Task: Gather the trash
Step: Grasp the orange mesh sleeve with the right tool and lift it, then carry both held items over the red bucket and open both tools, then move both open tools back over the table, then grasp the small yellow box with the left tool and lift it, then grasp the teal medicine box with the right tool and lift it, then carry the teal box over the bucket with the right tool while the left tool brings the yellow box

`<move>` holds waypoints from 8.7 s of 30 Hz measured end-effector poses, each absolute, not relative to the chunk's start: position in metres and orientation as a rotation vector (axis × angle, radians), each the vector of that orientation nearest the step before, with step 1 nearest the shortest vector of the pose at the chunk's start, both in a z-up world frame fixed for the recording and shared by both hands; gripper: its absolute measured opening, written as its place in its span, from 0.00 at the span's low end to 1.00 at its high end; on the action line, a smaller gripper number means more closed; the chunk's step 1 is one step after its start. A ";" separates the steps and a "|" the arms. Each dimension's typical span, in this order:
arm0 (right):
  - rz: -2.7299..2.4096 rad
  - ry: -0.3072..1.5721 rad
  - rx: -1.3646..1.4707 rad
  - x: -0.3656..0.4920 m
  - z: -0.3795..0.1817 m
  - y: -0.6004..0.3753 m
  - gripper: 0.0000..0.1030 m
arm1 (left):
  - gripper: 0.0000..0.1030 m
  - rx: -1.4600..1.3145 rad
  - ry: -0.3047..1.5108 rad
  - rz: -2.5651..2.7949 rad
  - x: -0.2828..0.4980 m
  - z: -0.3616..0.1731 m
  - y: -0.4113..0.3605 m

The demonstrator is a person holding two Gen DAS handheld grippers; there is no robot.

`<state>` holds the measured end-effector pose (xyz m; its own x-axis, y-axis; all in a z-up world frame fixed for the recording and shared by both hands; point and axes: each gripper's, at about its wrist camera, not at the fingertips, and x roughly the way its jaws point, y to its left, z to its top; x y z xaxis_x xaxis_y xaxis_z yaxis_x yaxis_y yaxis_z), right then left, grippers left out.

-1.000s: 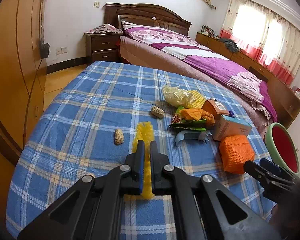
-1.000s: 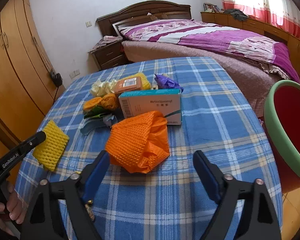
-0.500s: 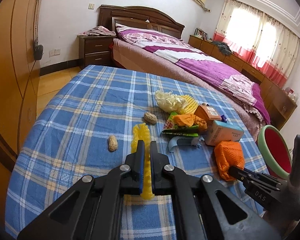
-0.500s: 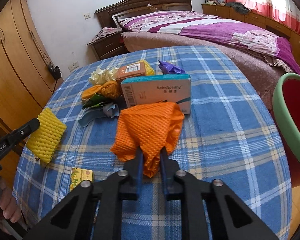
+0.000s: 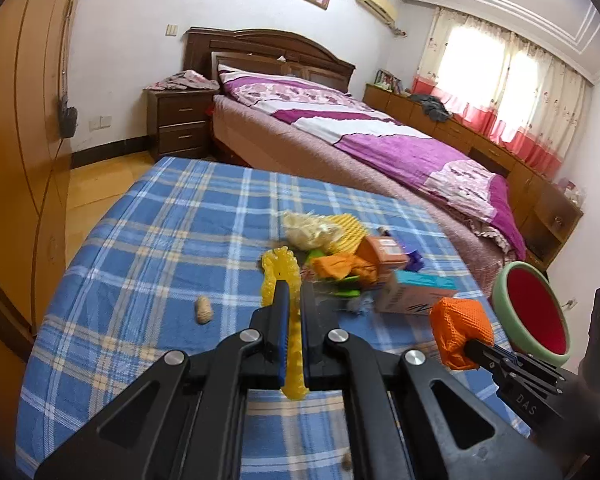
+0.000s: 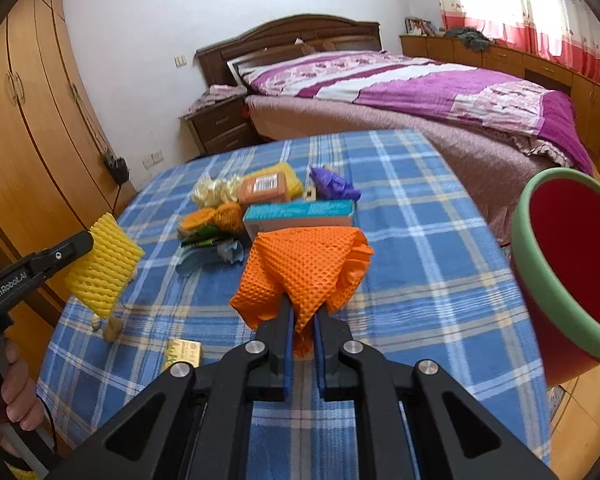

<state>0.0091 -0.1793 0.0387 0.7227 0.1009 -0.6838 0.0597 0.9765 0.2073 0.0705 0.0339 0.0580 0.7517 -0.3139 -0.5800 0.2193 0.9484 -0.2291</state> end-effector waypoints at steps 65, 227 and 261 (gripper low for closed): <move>-0.470 0.558 0.517 -0.105 0.032 -0.444 0.16 | 0.08 0.149 0.742 -0.919 0.067 0.055 -0.335; -0.154 0.812 0.294 0.109 0.003 -0.181 0.91 | 0.15 -0.214 0.841 -0.226 0.097 0.005 0.042; -0.176 0.605 0.330 -0.015 0.079 -0.226 0.92 | 0.15 -0.227 0.800 -0.366 0.065 0.045 0.005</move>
